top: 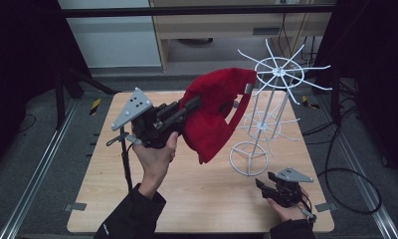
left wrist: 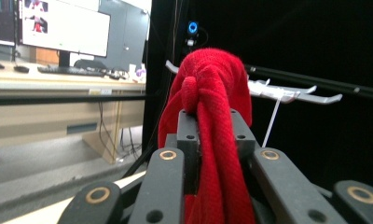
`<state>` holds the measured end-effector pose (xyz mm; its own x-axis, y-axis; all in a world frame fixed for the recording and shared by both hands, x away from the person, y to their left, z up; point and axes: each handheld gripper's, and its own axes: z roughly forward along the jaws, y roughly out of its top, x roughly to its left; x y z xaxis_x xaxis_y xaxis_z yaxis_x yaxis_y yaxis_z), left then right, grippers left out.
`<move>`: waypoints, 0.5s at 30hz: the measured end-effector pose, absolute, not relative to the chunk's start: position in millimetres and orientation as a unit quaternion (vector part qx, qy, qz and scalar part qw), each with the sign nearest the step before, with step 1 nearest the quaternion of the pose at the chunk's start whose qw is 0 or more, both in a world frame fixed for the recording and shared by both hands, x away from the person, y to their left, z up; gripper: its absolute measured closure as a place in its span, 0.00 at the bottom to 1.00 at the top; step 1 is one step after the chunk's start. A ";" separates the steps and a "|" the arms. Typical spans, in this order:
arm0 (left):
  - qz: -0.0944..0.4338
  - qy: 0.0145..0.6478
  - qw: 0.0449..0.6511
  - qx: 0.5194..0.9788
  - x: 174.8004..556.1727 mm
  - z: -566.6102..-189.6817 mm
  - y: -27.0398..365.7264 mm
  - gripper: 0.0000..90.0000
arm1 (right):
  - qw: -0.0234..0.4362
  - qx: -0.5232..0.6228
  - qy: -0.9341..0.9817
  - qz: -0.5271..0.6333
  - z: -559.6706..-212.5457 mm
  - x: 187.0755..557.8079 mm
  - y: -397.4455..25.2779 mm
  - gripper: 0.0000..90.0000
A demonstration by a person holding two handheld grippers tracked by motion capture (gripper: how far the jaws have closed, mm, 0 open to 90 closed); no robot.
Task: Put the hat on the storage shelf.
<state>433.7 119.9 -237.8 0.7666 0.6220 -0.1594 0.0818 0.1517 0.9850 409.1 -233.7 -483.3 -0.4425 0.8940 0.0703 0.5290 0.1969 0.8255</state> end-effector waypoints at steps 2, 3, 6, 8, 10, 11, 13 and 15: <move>0.190 0.284 0.701 0.626 434.7 -241.4 119.3 0.88 | 0.220 0.480 0.742 0.414 -483.3 409.2 -233.7 0.49; 0.190 0.286 0.696 0.631 436.1 -245.6 118.3 0.88 | 0.221 0.478 0.743 0.412 -483.7 409.5 -233.8 0.49; 0.184 0.289 0.689 0.639 439.1 -254.5 115.2 0.87 | 0.220 0.478 0.743 0.413 -483.7 409.4 -233.5 0.49; 0.181 0.290 0.683 0.646 441.1 -260.0 112.6 0.86 | 0.220 0.478 0.743 0.413 -483.8 409.4 -233.5 0.49; 0.180 0.290 0.676 0.653 442.8 -265.3 109.3 0.86 | 0.219 0.480 0.743 0.412 -483.8 409.4 -233.5 0.49; 0.179 0.290 0.673 0.656 443.6 -267.3 107.9 0.85 | 0.218 0.480 0.743 0.412 -483.8 409.3 -233.3 0.49; 0.179 0.287 0.669 0.662 444.4 -270.5 105.1 0.84 | 0.220 0.478 0.744 0.412 -484.1 409.6 -233.4 0.49; 0.178 0.282 0.664 0.669 444.8 -273.3 101.3 0.82 | 0.221 0.477 0.745 0.411 -484.2 409.8 -233.4 0.49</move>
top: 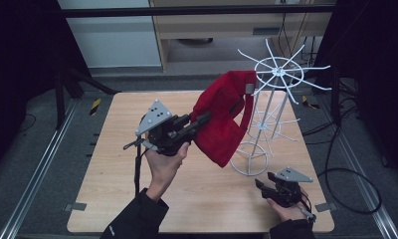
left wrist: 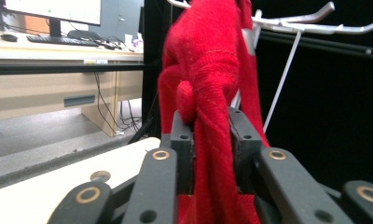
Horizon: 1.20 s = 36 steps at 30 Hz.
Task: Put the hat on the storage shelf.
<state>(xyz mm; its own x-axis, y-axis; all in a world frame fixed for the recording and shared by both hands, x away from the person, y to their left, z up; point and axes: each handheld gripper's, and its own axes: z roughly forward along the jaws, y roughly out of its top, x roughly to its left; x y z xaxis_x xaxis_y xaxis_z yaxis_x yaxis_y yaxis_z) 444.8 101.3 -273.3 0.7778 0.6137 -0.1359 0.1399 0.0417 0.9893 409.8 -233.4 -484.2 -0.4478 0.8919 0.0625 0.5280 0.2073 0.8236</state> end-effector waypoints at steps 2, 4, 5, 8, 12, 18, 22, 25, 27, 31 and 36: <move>0.181 0.276 0.660 0.675 445.2 -274.7 98.6 0.78 | 0.222 0.476 0.745 0.411 -484.2 409.8 -233.5 0.49; 0.194 0.273 0.655 0.677 444.8 -275.7 96.8 0.68 | 0.222 0.476 0.745 0.411 -484.2 409.7 -233.5 0.49; 0.197 0.272 0.653 0.679 444.7 -275.9 96.8 0.66 | 0.222 0.476 0.745 0.411 -484.2 409.7 -233.5 0.49; 0.212 0.272 0.647 0.680 442.5 -276.2 98.5 0.54 | 0.220 0.478 0.744 0.411 -484.0 409.4 -233.2 0.49; 0.217 0.270 0.647 0.680 437.3 -275.3 105.7 0.45 | 0.220 0.479 0.744 0.411 -484.0 409.4 -233.4 0.49; 0.217 0.265 0.649 0.679 425.7 -273.3 121.0 0.35 | 0.220 0.480 0.743 0.412 -484.0 409.2 -233.9 0.48; 0.217 0.266 0.649 0.679 414.2 -272.9 137.0 0.32 | 0.222 0.481 0.742 0.411 -484.2 409.3 -234.3 0.47; 0.209 0.270 0.649 0.680 406.5 -276.2 152.0 0.30 | 0.224 0.482 0.741 0.410 -484.9 409.7 -234.8 0.46; 0.217 0.277 0.640 0.683 401.7 -283.3 166.8 0.30 | 0.224 0.485 0.739 0.409 -485.1 409.6 -235.2 0.46; 0.222 0.297 0.633 0.680 399.0 -298.7 191.0 0.30 | 0.226 0.487 0.738 0.408 -485.6 410.1 -236.0 0.44; 0.222 0.326 0.620 0.678 400.8 -320.4 213.8 0.30 | 0.227 0.489 0.737 0.407 -486.1 410.3 -236.4 0.43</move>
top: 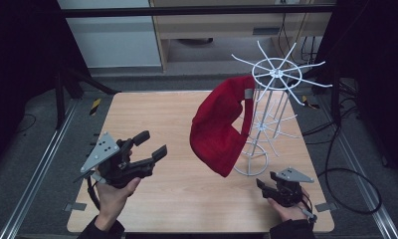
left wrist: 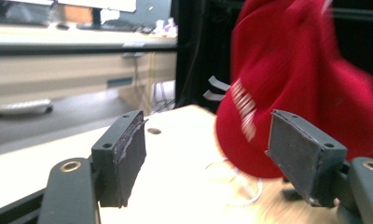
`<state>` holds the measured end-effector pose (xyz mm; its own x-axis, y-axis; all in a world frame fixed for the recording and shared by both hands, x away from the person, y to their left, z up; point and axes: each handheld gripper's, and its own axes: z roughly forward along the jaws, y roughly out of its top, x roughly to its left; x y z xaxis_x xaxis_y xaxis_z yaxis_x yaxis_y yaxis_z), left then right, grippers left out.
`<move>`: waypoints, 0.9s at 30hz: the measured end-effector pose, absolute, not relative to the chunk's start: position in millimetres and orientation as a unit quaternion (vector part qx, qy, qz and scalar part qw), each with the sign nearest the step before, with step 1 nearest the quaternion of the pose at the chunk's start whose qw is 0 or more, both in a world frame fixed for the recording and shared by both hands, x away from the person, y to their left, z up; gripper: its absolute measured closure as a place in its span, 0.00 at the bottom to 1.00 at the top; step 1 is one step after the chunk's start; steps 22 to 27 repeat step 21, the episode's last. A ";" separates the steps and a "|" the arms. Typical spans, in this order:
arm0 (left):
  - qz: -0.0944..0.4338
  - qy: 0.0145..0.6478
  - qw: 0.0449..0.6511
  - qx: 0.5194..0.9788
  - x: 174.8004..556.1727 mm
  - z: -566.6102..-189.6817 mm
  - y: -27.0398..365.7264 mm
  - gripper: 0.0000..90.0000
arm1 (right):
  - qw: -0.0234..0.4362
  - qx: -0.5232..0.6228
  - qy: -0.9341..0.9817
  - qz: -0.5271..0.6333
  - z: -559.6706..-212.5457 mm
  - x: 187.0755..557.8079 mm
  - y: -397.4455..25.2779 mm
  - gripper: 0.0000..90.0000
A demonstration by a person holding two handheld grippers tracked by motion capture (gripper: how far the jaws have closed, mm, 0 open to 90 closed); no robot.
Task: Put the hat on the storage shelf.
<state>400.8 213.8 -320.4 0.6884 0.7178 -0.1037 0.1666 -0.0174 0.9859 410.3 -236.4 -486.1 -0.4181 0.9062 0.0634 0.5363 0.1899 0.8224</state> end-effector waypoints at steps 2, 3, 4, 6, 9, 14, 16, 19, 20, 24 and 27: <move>0.222 0.342 0.609 0.681 403.2 -333.9 222.9 0.30 | 0.227 0.490 0.736 0.407 -486.2 410.2 -237.0 0.43; 0.222 0.350 0.602 0.683 404.9 -341.3 227.1 0.30 | 0.227 0.492 0.735 0.407 -486.3 410.1 -237.1 0.43; 0.222 0.359 0.594 0.684 406.6 -349.1 231.2 0.30 | 0.228 0.493 0.734 0.407 -486.4 410.3 -237.5 0.42; 0.223 0.376 0.578 0.690 410.3 -365.9 239.4 0.30 | 0.228 0.494 0.733 0.408 -487.0 410.9 -238.1 0.40; 0.228 0.401 0.545 0.700 416.6 -392.9 251.5 0.31 | 0.226 0.498 0.730 0.408 -487.7 411.8 -239.0 0.37; 0.226 0.439 0.498 0.713 426.0 -429.3 269.5 0.33 | 0.226 0.510 0.725 0.404 -489.6 413.0 -240.3 0.33; 0.228 0.453 0.481 0.715 429.1 -439.7 275.5 0.32 | 0.225 0.513 0.723 0.403 -490.1 412.9 -240.3 0.32; 0.232 0.467 0.453 0.723 432.7 -455.3 284.5 0.32 | 0.226 0.514 0.723 0.403 -490.2 412.8 -240.3 0.31; 0.230 0.473 0.445 0.725 434.1 -458.6 287.6 0.32 | 0.226 0.514 0.723 0.403 -490.2 412.8 -240.3 0.31; 0.229 0.480 0.440 0.724 435.9 -461.6 290.6 0.32 | 0.225 0.513 0.723 0.404 -490.3 412.9 -240.4 0.31; 0.229 0.480 0.440 0.724 435.9 -461.6 290.6 0.32 | 0.225 0.513 0.723 0.404 -490.3 412.9 -240.4 0.31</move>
